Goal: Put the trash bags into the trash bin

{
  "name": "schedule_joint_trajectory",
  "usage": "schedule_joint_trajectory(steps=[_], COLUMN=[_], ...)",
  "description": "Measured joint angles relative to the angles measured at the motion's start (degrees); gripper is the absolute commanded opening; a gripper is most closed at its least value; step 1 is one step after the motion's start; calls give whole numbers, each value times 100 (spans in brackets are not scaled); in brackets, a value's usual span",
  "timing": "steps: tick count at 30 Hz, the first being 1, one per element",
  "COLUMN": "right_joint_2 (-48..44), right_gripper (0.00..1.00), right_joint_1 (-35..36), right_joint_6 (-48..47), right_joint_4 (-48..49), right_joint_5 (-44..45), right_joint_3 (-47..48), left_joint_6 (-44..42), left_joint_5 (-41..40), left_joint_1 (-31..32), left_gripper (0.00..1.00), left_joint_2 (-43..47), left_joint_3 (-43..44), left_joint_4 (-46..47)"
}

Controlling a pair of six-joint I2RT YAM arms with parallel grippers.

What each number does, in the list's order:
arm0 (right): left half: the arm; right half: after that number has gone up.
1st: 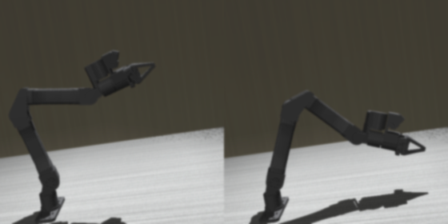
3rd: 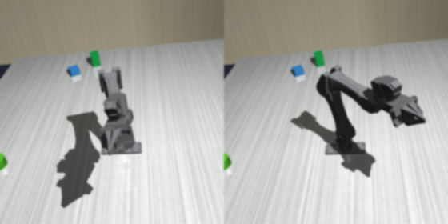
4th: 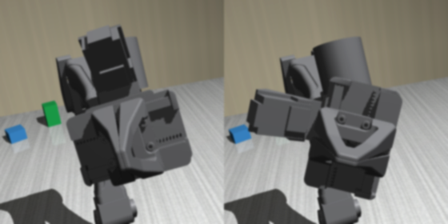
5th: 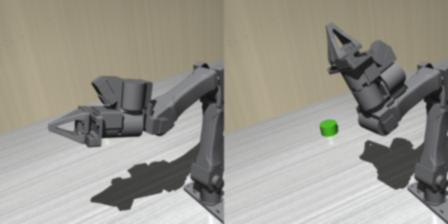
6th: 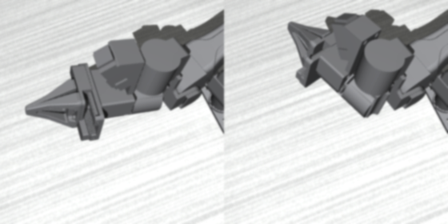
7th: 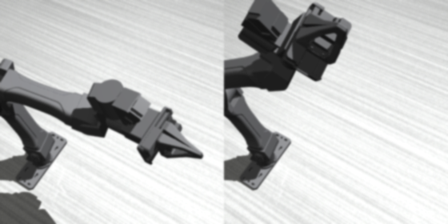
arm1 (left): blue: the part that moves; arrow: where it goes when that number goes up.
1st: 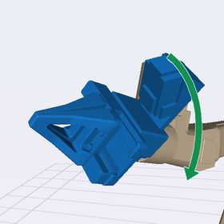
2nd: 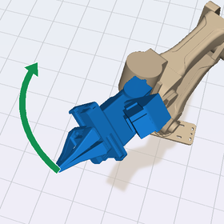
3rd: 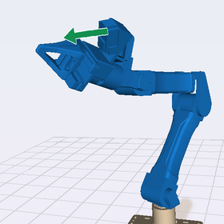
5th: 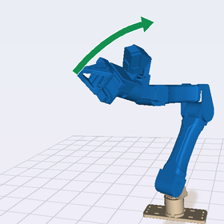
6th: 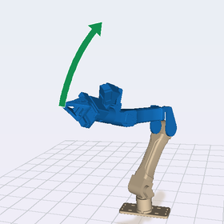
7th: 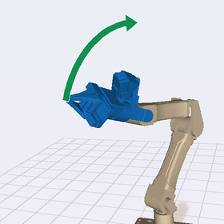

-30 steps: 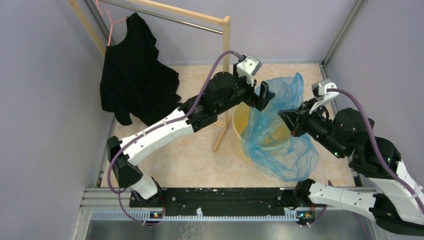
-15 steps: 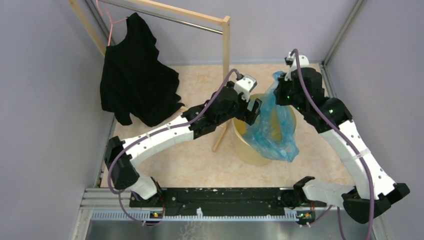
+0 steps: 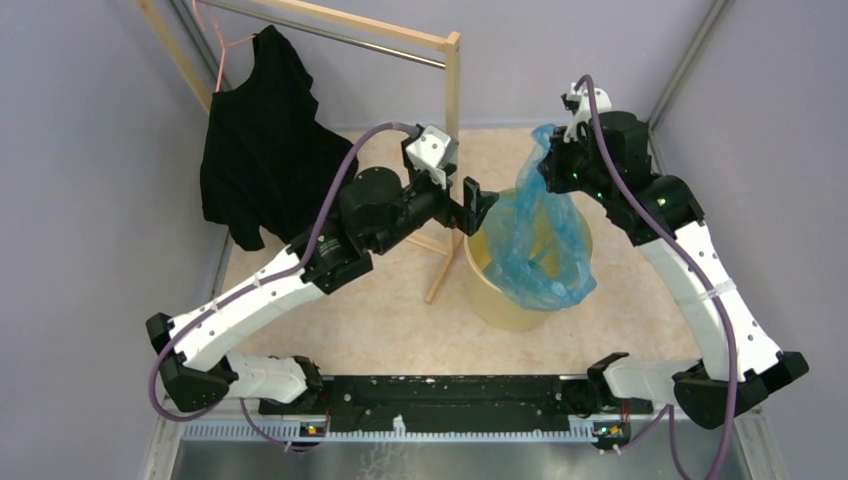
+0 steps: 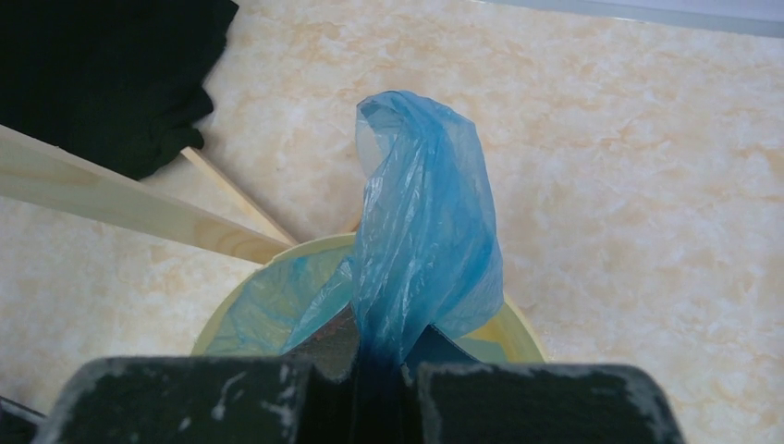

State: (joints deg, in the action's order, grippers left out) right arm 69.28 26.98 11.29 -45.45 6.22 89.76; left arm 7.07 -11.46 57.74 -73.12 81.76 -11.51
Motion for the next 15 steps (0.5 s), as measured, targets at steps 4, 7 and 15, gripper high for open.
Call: schedule_joint_trajectory(steps=[4, 7, 15], right_joint_2=[201, 363, 754], right_gripper=[0, 0, 0], right_joint_1=[-7, -7, -7], right_joint_6=[-181, -341, -686], right_joint_4=[7, 52, 157], right_joint_5=[17, 94, 358], right_joint_3=[319, 540, 592], left_joint_6=[170, 286, 116], left_joint_5=[463, 1060, 1591], left_joint_1=[0, 2, 7], left_gripper=[99, 99, 99], left_joint_2=[9, -223, -116], left_joint_3=[46, 74, -426], left_joint_4=[177, 199, 129])
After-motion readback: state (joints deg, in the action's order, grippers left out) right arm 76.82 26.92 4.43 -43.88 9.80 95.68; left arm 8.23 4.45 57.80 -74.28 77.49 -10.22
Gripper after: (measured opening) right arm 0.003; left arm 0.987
